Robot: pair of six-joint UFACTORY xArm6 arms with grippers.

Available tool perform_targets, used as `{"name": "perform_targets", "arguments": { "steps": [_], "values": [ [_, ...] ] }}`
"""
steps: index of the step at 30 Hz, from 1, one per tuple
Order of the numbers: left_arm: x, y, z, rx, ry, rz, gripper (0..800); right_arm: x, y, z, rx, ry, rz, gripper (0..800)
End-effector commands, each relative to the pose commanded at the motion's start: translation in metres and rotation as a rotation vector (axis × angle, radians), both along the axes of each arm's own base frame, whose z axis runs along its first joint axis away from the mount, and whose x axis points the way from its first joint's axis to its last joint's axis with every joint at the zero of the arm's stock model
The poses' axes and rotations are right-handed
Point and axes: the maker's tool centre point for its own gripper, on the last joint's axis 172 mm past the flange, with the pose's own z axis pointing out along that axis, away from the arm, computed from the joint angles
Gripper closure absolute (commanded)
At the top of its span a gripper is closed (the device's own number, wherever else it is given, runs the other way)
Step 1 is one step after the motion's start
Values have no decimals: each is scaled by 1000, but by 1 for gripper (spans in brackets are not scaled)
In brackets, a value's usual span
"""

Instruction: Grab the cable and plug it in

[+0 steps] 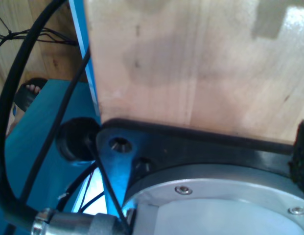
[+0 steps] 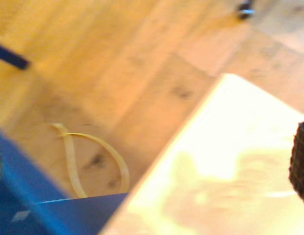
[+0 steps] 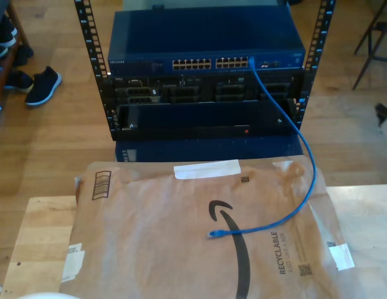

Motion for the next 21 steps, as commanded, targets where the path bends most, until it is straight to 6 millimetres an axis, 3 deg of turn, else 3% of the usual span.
{"name": "perform_targets", "arguments": {
  "steps": [5,10,17,21],
  "values": [
    [0,0,0,0,-1,1,0,-77,-41,-12,-83,253,35,3],
    [0,0,0,2,0,0,0,-145,-68,-14,17,388,10,3],
    [0,-1,0,-2,0,0,0,-241,-99,3,109,525,-25,3],
    [0,-1,0,-2,0,0,0,-305,-104,-4,172,599,-64,3]
  ]
}}
